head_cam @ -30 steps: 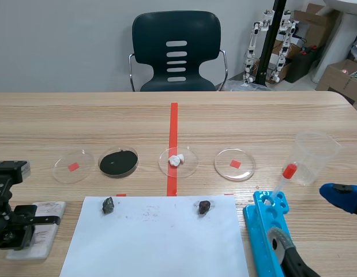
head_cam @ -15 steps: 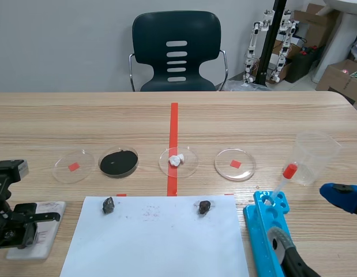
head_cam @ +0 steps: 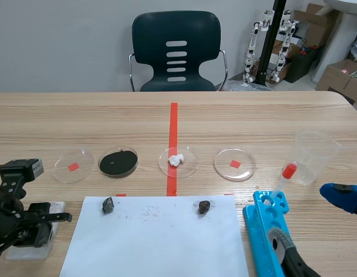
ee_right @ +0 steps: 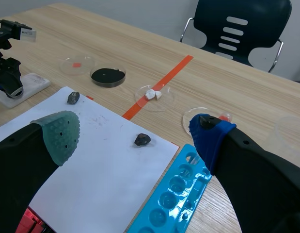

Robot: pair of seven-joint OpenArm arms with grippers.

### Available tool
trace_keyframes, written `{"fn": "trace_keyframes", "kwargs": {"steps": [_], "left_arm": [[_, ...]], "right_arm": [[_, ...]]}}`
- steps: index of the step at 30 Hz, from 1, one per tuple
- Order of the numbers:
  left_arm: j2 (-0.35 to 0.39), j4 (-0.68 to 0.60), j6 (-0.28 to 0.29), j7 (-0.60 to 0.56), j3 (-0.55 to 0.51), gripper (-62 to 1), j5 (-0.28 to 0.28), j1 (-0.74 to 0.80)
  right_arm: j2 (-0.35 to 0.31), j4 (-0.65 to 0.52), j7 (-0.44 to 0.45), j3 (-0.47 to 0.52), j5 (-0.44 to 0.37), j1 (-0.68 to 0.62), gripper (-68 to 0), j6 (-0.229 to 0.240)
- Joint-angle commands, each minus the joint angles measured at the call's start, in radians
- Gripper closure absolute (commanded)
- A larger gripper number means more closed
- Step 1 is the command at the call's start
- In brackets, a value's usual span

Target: Rub the mineral on the streak plate below the first streak

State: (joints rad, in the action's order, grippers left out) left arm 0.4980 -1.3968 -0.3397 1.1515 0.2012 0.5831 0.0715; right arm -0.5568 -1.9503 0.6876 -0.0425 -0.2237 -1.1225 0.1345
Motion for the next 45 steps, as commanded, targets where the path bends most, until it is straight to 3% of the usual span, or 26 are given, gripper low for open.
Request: {"fn": "trace_keyframes", "kwargs": {"steps": [1,6,10,16,22,24,29,34,39,45], "left_arm": [[0.018,0.008,-0.031,0.017,-0.003,-5.7,-0.061,0.011],[0.018,0.008,-0.061,0.061,-0.003,-5.7,-0.179,0.011],[0.018,0.008,-0.062,0.063,-0.003,-5.7,-0.179,0.011],[0.018,0.008,-0.031,0.004,-0.003,-5.7,-0.009,0.011],[0.018,0.008,0.018,-0.038,-0.003,-5.7,0.109,0.011],[0.018,0.008,0.024,-0.047,-0.003,-5.7,0.138,0.011],[0.018,0.008,0.029,-0.049,-0.003,-5.7,0.142,0.011],[0.018,0.008,0.051,-0.06,-0.003,-5.7,0.206,0.011],[0.018,0.008,0.044,-0.054,-0.003,-5.7,0.158,0.011],[0.018,0.008,-0.015,-0.002,-0.004,-5.7,-0.016,0.011]], "right_arm": [[0.0,-0.006,0.015,0.009,-0.004,0.009,-47.5,-0.003],[0.0,-0.006,0.015,0.009,-0.004,0.009,-47.5,-0.003],[0.0,-0.006,0.015,0.009,-0.004,0.009,-47.5,-0.003],[0.0,-0.006,0.015,0.009,-0.004,0.009,-47.5,-0.003],[0.0,-0.006,0.015,0.009,-0.004,0.009,-47.5,-0.003],[0.0,-0.006,0.015,0.009,-0.004,0.009,-47.5,-0.003],[0.0,-0.006,0.015,0.009,-0.004,0.009,-47.5,-0.003],[0.0,-0.006,0.015,0.009,-0.004,0.009,-47.5,-0.003],[0.0,-0.006,0.015,0.009,-0.004,0.009,-47.5,-0.003],[0.0,-0.006,0.015,0.009,-0.004,0.009,-47.5,-0.003]]}}
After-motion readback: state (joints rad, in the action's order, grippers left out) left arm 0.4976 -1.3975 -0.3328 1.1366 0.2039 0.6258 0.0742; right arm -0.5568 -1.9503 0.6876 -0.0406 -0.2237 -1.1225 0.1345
